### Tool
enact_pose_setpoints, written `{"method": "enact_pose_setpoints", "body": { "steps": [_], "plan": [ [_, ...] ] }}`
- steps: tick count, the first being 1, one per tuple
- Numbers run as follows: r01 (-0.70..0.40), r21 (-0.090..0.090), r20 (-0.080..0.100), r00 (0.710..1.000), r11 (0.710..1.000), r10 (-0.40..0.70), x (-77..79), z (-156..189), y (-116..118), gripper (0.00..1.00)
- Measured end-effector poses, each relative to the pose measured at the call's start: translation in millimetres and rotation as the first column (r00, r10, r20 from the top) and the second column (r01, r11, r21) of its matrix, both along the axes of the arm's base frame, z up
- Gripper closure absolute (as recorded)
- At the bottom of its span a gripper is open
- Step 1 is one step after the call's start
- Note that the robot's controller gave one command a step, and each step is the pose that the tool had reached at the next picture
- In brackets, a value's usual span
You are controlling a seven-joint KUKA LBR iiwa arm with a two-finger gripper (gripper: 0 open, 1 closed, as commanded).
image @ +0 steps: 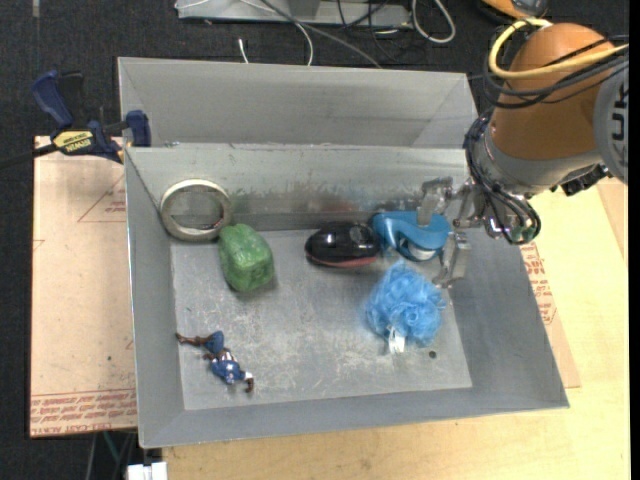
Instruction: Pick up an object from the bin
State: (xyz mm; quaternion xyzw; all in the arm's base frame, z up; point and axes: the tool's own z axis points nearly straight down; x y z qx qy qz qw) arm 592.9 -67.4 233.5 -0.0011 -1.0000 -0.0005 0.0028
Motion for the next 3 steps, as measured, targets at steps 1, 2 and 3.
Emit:
{"method": "enact_pose_setpoints", "body": {
  "steps": [1, 2, 3],
  "plan": [
    [-0.003, -0.001, 0.008, 1.0, 1.0, 0.003, 1.1, 4.8, 0.6, 0.0],
    [-0.007, 0.0, 0.011, 1.0, 1.0, 0.007, -60.3, -131.2, 14.8, 0.0],
    [-0.259, -0.006, 0.022, 0.966, 0.966, 0.259, -109.1, -71.5, 34.8, 0.0]
  ]
}}
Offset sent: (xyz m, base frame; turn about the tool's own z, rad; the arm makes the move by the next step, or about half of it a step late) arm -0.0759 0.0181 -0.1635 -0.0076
